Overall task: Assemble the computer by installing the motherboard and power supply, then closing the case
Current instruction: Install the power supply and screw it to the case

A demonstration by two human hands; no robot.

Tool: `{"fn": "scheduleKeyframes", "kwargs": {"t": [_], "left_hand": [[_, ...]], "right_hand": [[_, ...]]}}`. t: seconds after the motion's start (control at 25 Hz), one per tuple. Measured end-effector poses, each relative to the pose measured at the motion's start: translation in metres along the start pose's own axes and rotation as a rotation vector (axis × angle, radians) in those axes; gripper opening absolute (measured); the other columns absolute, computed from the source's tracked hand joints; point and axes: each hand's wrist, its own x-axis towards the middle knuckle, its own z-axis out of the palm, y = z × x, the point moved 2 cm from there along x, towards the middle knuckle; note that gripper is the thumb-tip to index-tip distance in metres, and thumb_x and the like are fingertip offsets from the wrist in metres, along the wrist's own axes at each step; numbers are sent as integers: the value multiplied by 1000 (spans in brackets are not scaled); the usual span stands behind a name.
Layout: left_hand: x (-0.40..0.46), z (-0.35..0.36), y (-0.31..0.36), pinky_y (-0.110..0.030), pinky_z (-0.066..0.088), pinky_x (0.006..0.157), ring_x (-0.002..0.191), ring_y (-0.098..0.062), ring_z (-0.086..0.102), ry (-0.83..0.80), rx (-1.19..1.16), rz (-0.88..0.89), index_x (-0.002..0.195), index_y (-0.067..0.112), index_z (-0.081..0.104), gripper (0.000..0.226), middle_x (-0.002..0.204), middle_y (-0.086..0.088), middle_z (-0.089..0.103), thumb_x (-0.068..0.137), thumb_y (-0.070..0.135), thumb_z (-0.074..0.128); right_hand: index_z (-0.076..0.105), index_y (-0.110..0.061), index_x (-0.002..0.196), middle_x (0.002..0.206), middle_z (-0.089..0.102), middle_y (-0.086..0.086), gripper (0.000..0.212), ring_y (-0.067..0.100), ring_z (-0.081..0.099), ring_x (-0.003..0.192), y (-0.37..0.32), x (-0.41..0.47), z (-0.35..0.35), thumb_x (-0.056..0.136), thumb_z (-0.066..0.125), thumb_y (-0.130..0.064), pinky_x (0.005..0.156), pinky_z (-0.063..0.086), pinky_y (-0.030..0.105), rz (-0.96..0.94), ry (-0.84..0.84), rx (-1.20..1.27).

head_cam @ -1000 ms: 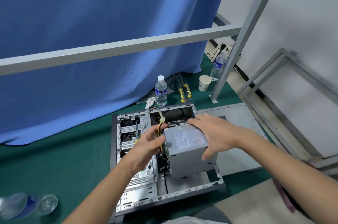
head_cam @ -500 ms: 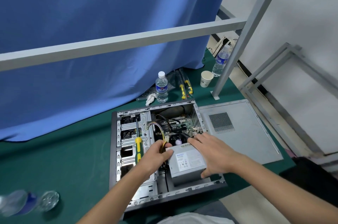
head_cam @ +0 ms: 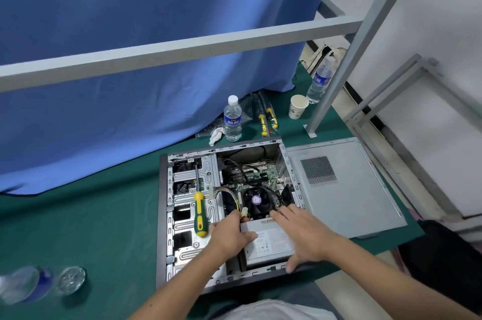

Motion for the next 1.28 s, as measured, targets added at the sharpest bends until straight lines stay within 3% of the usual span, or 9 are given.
{"fn": "scheduleKeyframes", "kwargs": {"t": [0.16,0.52,0.68,0.8,0.92,1.08,1.28], "left_hand": [[-2,7,-3,-40,24,107,105,-16,59,57,112,3,100,26,47,30,102,12,64,90,45,67],[0,19,-13,-40,25,107,96,-13,45,138,188,91,93,27,43,29,92,13,51,90,45,65],[-3,22,-16,-40,24,107,102,-15,49,154,222,113,95,28,41,29,93,12,49,92,47,62],[-5,21,-13,-42,24,109,100,-15,48,174,246,121,97,27,40,26,95,11,49,95,47,57],[-4,19,-8,-40,26,112,100,-16,52,205,260,114,95,25,40,21,96,9,54,99,42,51],[4,17,3,-42,18,118,112,-20,55,182,349,73,101,22,43,21,108,2,62,102,42,46],[6,25,3,-47,10,121,115,-23,54,115,458,31,107,18,49,27,107,0,64,103,44,41]], "right_hand": [[16,-19,151,137,33,-4,128,14,30,118,-1,2,10,53,79,-71,106,33,33,2,-26,53],[12,-23,154,143,25,-7,122,15,26,130,-4,-3,15,61,85,-56,113,30,34,24,-52,176],[7,-25,156,150,22,-8,115,17,23,136,-3,-9,13,71,79,-55,115,28,34,11,-62,185],[8,-20,156,149,30,4,110,22,28,134,-2,-8,8,76,70,-62,114,32,38,-30,-64,66],[23,-12,151,137,45,8,105,24,42,121,-1,1,0,73,67,-66,106,39,40,-102,-65,-71],[24,-12,150,133,49,9,107,25,45,119,8,6,-2,69,65,-68,105,42,40,-121,-108,-52],[26,-13,151,130,54,12,103,28,49,119,14,10,4,72,61,-69,104,43,42,-150,-137,-87]]}}
